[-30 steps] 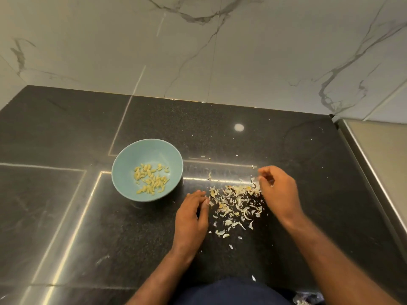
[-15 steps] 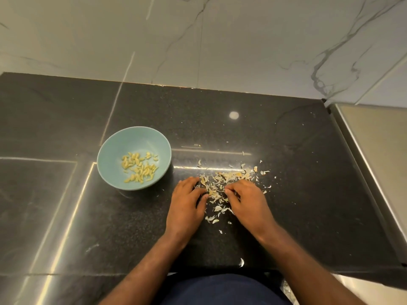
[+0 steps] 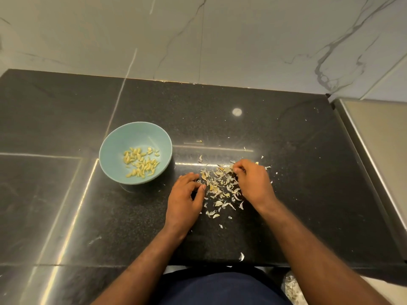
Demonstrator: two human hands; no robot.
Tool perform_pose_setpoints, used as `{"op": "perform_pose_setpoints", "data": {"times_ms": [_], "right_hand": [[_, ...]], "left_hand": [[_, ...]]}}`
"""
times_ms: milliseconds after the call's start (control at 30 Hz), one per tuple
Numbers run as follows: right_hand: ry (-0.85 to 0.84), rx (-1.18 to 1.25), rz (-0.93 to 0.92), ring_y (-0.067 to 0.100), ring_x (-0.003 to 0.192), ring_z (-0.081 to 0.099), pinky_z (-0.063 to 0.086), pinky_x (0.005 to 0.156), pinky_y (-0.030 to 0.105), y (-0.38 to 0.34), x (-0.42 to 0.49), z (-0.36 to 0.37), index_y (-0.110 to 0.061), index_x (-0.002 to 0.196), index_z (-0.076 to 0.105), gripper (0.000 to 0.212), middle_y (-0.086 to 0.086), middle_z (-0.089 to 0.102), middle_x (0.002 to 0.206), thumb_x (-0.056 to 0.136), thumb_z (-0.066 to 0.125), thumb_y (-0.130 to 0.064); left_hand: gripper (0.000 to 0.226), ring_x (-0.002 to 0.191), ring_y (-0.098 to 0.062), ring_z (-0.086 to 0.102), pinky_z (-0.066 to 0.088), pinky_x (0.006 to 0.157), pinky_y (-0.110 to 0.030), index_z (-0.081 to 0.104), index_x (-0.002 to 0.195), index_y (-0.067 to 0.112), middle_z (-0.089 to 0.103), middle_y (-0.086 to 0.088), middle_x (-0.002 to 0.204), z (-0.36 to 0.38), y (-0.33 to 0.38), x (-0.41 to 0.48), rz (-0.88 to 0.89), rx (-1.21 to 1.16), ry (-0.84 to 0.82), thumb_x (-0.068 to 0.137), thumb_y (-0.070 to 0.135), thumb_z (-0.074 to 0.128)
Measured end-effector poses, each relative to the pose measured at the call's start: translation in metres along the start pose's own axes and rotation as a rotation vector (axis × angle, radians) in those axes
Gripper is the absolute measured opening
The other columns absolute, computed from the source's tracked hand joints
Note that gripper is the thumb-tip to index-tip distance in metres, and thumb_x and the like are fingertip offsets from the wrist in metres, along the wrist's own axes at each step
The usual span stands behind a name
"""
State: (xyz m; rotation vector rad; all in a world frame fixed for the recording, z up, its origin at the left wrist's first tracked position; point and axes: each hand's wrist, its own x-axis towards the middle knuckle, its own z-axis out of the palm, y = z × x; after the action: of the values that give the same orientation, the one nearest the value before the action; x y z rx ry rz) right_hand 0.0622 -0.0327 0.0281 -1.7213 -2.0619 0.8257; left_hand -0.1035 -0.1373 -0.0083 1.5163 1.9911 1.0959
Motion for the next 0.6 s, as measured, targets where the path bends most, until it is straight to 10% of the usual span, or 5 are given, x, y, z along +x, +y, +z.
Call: {"op": "perform_pose_setpoints", "data": {"times_ms": [133, 600], "right_hand": [[0.063, 0.224, 0.103, 0.016, 0.083, 0.065, 0.054, 0.072, 0.031, 0.010, -0.002, -0.017, -0.018, 0.104, 0.063, 0.015, -0.003, 0.065, 0.094, 0.102, 0.050, -0.011], [0.016, 0.211, 0.011, 0.000, 0.085, 0.060, 0.050, 0.078, 0.021, 0.004, -0.041, -0.009, -0.025, 0.086, 0.074, 0.003, -0.012, 0.066, 0.091, 0.089, 0.075, -0.023]], "left_hand": [[0.011, 0.108, 0.006, 0.048, 0.030, 0.096, 0.000, 0.074, 0.100, 0.011, 0.067, 0.003, 0.114, -0.002, 0.001, 0.000, 0.006, -0.016, 0.024, 0.094, 0.017, 0.066], [0.023, 0.114, -0.009, 0.056, 0.043, 0.105, -0.035, 0.069, 0.113, 0.011, 0.067, 0.000, 0.116, -0.001, 0.004, -0.008, 0.141, 0.013, 0.048, 0.096, 0.025, 0.061]]}}
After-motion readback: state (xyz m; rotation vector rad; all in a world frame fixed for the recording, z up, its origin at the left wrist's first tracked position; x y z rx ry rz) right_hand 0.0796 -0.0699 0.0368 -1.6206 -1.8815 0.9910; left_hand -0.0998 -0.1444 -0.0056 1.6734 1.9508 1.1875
